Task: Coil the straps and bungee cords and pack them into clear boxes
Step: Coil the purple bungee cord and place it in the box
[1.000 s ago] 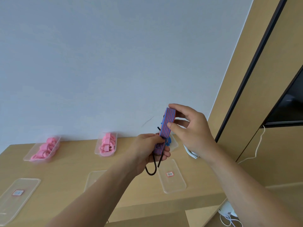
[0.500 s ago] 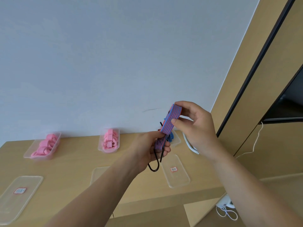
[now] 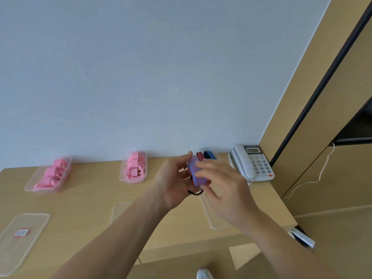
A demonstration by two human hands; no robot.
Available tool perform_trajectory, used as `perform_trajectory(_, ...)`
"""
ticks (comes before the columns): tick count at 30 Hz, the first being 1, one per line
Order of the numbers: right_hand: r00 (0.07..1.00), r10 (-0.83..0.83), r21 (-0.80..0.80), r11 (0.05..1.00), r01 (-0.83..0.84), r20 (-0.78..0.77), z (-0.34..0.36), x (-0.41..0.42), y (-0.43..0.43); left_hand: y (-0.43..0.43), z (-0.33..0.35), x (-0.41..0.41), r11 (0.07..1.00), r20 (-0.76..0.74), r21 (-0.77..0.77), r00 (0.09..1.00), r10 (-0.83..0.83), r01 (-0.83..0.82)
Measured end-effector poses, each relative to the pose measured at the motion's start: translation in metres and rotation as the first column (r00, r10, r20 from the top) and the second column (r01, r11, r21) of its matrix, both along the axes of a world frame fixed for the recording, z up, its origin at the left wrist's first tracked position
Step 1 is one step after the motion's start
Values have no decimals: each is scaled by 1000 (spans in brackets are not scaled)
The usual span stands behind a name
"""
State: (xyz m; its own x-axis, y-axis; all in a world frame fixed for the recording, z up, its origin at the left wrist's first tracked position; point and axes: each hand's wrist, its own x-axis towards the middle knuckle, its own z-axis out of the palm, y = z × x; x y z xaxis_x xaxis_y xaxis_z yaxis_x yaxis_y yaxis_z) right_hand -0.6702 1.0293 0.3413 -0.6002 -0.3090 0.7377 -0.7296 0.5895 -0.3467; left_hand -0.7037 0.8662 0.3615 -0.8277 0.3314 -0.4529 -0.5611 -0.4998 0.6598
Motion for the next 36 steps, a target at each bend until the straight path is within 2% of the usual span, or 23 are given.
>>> perform_trajectory(3,999,34,11,999,-34,21,-21,-5,9,6,-9,-19,991,-71,-124,996,51,-59)
perform_trajectory(7,972,11,-169,985,29,234,-41,-25,21,20,-30,-42,941,-212,-299,973,96,-158)
perform_trajectory(9,897,-17,-266,952,150,443,-47,-39,25,33,-41,-54,920,-235,-357,969,79,-161)
perform_trajectory(11,768,19,-320,916,244,640,-57,-55,32,47,-52,-68,913,-215,-384,975,58,-139)
perform_trajectory(15,611,151,-396,872,288,777,-79,-88,49,75,-77,-105,902,-145,-420,989,41,-98)
perform_trajectory(17,580,98,-330,892,310,809,-90,-108,59,90,-91,-122,910,-81,-406,995,58,-86)
perform_trajectory(20,610,-73,-169,929,329,789,-112,-140,76,114,-108,-144,920,11,-384,996,88,-77)
perform_trajectory(25,598,-73,-137,945,297,798,-137,-182,102,136,-131,-179,916,101,-397,991,94,-46)
perform_trajectory(28,567,-42,-113,965,237,823,-146,-212,120,133,-144,-200,859,134,-512,987,89,-8)
perform_trajectory(32,537,-74,14,993,116,840,-159,-249,133,124,-163,-218,787,156,-615,973,170,-38)
perform_trajectory(34,546,-85,75,996,40,834,-160,-262,135,124,-172,-221,707,120,-705,974,190,-52)
perform_trajectory(36,560,-107,165,985,-54,822,-159,-272,135,124,-180,-221,586,39,-805,978,205,-91)
